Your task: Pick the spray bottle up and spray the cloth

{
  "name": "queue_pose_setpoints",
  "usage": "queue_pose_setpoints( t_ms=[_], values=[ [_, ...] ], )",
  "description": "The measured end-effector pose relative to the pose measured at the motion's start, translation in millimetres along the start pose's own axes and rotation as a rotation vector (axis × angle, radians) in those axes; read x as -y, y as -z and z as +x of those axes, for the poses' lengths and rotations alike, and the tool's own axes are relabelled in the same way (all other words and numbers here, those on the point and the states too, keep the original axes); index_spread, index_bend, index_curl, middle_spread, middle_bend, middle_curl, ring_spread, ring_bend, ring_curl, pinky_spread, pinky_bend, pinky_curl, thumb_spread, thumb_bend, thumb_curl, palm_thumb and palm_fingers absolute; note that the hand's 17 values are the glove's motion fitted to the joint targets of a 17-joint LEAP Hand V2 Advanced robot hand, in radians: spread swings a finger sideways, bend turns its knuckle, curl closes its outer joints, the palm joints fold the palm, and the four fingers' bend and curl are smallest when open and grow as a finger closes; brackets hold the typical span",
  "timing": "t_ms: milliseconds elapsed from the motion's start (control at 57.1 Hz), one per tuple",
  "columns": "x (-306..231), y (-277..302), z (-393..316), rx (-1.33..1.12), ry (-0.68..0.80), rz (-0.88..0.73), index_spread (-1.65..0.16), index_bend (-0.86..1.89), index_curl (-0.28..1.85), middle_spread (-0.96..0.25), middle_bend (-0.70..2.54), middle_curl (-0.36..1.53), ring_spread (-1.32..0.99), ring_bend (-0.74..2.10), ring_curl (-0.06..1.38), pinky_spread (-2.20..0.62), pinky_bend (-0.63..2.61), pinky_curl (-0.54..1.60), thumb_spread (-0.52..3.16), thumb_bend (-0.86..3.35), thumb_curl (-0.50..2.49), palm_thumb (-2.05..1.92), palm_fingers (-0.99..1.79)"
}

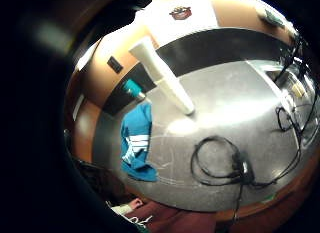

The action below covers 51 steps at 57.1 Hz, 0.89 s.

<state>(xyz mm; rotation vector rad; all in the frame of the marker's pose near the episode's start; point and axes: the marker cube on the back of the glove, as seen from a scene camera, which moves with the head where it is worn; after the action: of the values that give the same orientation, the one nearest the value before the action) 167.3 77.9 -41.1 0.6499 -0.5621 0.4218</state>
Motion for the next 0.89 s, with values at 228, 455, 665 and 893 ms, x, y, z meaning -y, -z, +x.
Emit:
queue_pose_setpoints(
  t_ms=[228,455,665,893],
  values=[
    [23,-7,29,0.122,-0.120,0.022,-0.40,0.13,0.24,-0.07,0.19,0.32,0.00,0.37,0.30,0.22,0.36,0.35,0.94,-0.03,0.37,0.70,0.21],
    [44,-26,46,0.209,-0.194,0.008,-0.39,0.13,0.23,-0.06,0.18,0.32,0.00,0.37,0.30,0.22,0.39,0.36,0.94,-0.03,0.36,0.68,0.17],
    [57,-47,56,0.271,-0.257,-0.004,-0.39,0.12,0.22,-0.06,0.19,0.32,0.00,0.39,0.30,0.22,0.42,0.37,0.93,-0.03,0.35,0.65,0.15],
    [70,-67,63,0.304,-0.309,-0.020,-0.39,0.12,0.21,-0.06,0.19,0.33,-0.01,0.41,0.31,0.22,0.44,0.37,0.92,-0.03,0.35,0.64,0.13]
  ],
)
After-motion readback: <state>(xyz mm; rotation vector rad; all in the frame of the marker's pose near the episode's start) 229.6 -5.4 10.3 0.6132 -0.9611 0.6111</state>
